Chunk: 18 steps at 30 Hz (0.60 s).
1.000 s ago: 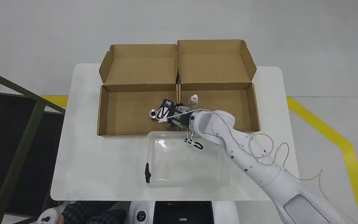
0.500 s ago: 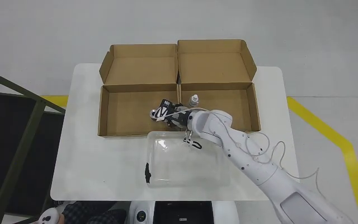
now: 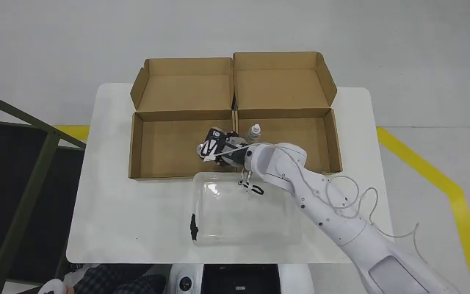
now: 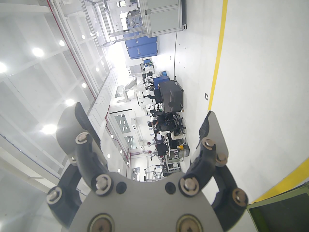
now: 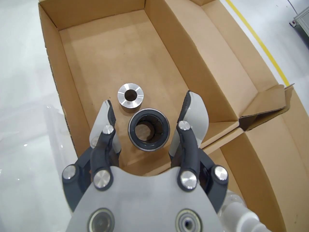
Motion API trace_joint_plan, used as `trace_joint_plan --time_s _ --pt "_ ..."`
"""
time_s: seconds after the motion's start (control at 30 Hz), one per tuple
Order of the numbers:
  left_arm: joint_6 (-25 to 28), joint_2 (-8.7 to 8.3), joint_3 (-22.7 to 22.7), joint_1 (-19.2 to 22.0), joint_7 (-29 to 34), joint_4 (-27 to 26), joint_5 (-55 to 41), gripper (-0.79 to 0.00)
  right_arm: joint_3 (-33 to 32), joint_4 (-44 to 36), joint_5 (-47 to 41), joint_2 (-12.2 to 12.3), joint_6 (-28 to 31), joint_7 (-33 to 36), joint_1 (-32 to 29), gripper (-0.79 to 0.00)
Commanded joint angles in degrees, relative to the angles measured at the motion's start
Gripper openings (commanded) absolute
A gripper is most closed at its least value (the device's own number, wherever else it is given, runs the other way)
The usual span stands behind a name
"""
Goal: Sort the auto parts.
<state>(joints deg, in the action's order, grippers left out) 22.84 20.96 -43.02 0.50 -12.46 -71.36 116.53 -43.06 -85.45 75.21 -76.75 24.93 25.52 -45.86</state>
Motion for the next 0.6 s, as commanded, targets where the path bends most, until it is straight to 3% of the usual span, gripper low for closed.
trace_joint_plan --time_s 0.0,0.13,0.37,0.57 --pt "0.0 0.00 0.0 0.0 0.0 0.0 0.0 0.000 -1.1 -2.4 0.0 0.3 0.4 0.1 -0.7 -0.222" --pt "0.0 0.00 0.0 0.0 0.0 0.0 0.0 0.000 -3.7 -8.0 -0.3 1.0 1.9 0.4 -3.0 -0.157" --pt "0.0 0.00 0.0 0.0 0.0 0.0 0.0 0.000 -9.6 -17.9 -2.0 2.8 5.1 0.4 -9.2 -0.145" --pt "0.0 0.00 0.0 0.0 0.0 0.0 0.0 0.000 -16.8 -25.2 -1.3 4.6 7.6 -2.6 -16.3 -0.086"
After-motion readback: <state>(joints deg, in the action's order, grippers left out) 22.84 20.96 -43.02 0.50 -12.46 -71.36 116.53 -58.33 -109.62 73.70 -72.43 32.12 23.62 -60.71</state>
